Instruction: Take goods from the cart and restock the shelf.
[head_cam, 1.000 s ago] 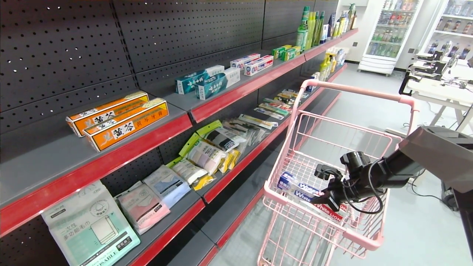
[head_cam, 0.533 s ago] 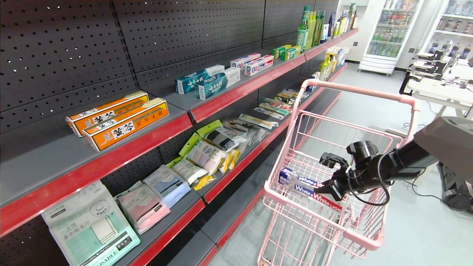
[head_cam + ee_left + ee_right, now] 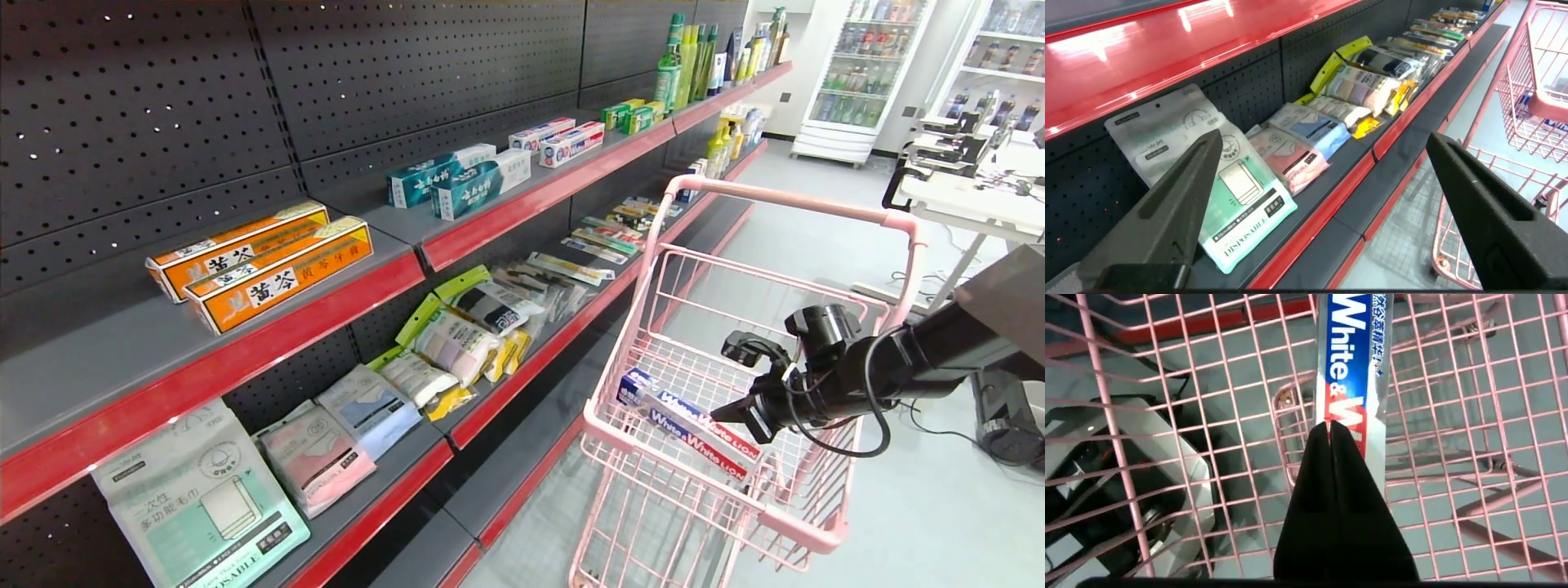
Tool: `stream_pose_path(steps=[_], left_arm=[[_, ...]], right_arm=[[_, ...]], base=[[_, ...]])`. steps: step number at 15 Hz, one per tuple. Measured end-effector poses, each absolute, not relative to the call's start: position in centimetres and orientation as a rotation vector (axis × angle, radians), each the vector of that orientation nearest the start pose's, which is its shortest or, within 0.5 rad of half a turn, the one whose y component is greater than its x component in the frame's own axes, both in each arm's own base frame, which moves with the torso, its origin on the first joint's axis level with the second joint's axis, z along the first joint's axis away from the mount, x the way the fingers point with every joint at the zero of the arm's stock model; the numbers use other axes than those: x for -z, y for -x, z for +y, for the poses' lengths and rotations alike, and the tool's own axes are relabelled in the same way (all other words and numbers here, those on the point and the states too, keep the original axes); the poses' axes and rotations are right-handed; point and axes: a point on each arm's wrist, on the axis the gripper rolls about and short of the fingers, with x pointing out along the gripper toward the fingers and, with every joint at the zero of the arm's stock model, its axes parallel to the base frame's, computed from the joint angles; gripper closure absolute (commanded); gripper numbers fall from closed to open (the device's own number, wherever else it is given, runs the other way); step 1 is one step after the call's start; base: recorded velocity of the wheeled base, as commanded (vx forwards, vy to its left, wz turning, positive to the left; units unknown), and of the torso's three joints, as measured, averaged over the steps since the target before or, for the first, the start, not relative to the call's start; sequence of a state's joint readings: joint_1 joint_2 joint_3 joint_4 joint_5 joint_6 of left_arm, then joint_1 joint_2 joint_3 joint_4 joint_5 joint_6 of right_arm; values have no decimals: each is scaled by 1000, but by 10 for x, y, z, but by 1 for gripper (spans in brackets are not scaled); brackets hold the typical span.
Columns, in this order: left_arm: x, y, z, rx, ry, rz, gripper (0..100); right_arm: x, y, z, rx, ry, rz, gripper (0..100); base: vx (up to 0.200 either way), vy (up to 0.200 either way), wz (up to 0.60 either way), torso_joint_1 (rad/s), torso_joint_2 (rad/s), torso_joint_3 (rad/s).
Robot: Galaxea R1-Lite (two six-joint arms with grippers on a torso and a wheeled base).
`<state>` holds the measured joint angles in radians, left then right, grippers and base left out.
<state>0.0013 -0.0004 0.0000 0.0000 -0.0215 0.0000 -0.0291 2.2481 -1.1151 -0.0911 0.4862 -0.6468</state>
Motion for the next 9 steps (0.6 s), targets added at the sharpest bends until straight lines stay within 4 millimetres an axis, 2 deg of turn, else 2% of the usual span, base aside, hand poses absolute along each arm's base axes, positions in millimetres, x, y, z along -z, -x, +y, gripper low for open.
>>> stream_pose_path(steps=[4, 5, 9], left_arm=[[-75, 23, -1, 20, 0, 0, 0], [-75, 23, -1, 20, 0, 0, 0], [-75, 23, -1, 20, 0, 0, 0]], right_arm=[[-24, -391, 1, -635, 447, 764, 100], [-23, -391, 1, -631, 451, 767, 0], [-12, -398, 2, -645, 436, 778, 0]], base=[[0, 0, 0, 0, 0, 0], [0, 0, 0, 0, 0, 0], [0, 0, 0, 0, 0, 0]])
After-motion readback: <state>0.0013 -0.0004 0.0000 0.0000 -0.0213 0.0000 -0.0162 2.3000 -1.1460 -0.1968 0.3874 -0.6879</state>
